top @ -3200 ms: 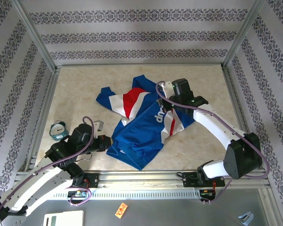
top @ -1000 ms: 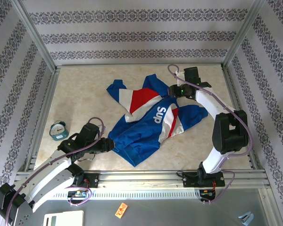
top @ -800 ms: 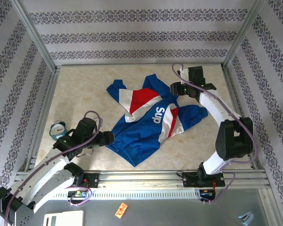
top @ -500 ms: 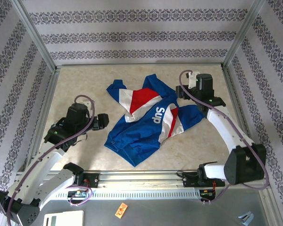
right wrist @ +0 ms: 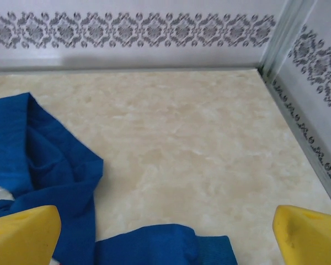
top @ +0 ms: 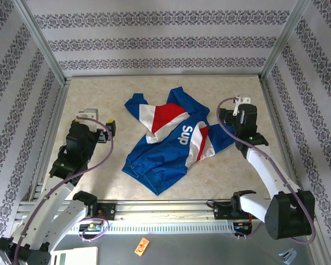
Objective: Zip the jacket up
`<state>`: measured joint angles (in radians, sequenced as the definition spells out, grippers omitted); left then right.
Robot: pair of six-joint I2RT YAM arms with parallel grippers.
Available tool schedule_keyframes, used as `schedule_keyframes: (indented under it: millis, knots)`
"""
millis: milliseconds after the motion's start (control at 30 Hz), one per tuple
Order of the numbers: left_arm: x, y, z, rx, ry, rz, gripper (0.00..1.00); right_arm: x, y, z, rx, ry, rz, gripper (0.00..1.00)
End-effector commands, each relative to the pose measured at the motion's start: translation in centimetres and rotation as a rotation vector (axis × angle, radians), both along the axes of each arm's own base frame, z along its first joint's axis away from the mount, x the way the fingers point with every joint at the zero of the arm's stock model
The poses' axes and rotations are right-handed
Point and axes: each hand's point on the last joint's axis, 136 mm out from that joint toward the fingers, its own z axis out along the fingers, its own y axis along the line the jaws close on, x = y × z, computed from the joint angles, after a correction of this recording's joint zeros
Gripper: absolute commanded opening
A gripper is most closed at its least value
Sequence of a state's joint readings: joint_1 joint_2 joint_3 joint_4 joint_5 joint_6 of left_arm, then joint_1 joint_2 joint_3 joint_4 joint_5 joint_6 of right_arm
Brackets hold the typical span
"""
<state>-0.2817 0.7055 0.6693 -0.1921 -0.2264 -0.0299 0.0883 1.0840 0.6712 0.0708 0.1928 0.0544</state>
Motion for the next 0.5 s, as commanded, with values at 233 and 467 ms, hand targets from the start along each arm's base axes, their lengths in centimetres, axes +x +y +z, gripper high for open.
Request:
schedule_keyframes:
  millis: [233,467]
  knots:
    - [2.4,1.0,-3.0,0.002,-0.252,-0.045,1.0,-0.6,0.0,-3.7,0.002,-0.114,0.015,0.98]
    - [2.4,5.9,-8.0,-0.075,-0.196,0.164,1.0,-1.3,-0.4,-6.9,0.013,-0.147,-0.011,0.98]
